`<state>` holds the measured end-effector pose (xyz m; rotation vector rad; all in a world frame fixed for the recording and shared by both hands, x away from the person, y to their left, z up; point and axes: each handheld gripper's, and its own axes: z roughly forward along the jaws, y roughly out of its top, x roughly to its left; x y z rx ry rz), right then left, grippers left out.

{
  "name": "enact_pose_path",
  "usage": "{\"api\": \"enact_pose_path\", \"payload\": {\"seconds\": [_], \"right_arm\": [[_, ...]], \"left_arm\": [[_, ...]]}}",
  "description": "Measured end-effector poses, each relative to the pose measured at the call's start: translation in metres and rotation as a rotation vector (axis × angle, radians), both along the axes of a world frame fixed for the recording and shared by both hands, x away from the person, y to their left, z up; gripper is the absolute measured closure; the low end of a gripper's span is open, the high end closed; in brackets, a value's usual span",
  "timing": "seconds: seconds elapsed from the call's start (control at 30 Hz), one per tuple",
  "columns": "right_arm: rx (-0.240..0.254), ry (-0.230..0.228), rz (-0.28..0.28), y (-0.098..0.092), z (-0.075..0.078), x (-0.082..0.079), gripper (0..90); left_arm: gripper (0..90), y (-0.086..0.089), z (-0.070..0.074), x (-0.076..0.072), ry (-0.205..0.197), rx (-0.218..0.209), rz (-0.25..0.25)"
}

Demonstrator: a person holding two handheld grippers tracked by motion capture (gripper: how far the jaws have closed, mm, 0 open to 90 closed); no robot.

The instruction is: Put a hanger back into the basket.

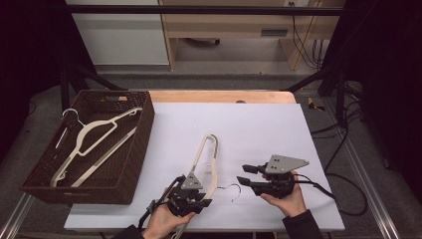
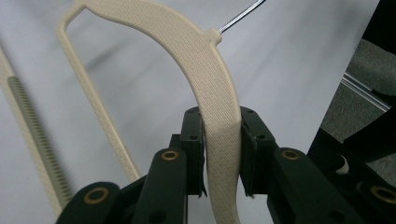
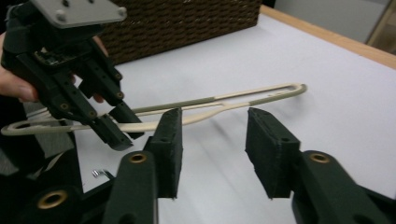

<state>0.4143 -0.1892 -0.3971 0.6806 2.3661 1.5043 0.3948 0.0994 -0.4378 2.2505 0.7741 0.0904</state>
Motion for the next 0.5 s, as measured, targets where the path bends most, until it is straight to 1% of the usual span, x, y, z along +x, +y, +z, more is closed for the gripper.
{"api": "enact_pose_path", "payload": {"seconds": [0.07, 0.13, 0.2, 0.27, 0.3, 0.37, 0.43, 0.5], "right_arm": [[0.012, -0.004, -0.033, -0.006, 0.000, 0.001, 49.9], [0.012, -0.003, -0.056, -0.009, -0.001, 0.002, 46.9], [0.004, 0.001, -0.061, -0.010, -0.004, 0.004, 44.8], [-0.008, 0.010, -0.064, -0.008, -0.008, 0.005, 43.5], [-0.010, 0.012, -0.062, -0.008, -0.009, 0.006, 43.5], [-0.015, 0.028, -0.046, -0.003, -0.014, 0.007, 44.0], [-0.015, 0.051, -0.021, 0.006, -0.020, 0.008, 46.0], [-0.019, 0.064, 0.000, 0.014, -0.025, 0.009, 46.9]], "left_arm": [[73.9, 0.004, 0.003, 0.000, -0.002, -0.009, 0.005], [74.0, 0.007, 0.006, 0.001, -0.002, -0.010, 0.005], [74.2, 0.009, 0.008, 0.001, -0.004, -0.019, 0.017], [74.3, 0.012, 0.009, 0.002, -0.005, -0.020, 0.017], [74.3, 0.013, 0.011, 0.001, -0.006, -0.030, 0.027], [74.5, 0.015, 0.013, 0.002, -0.009, -0.030, 0.027], [74.7, 0.017, 0.014, 0.003, -0.013, -0.029, 0.030], [74.8, 0.018, 0.015, 0.003, -0.014, -0.034, 0.034]]}}
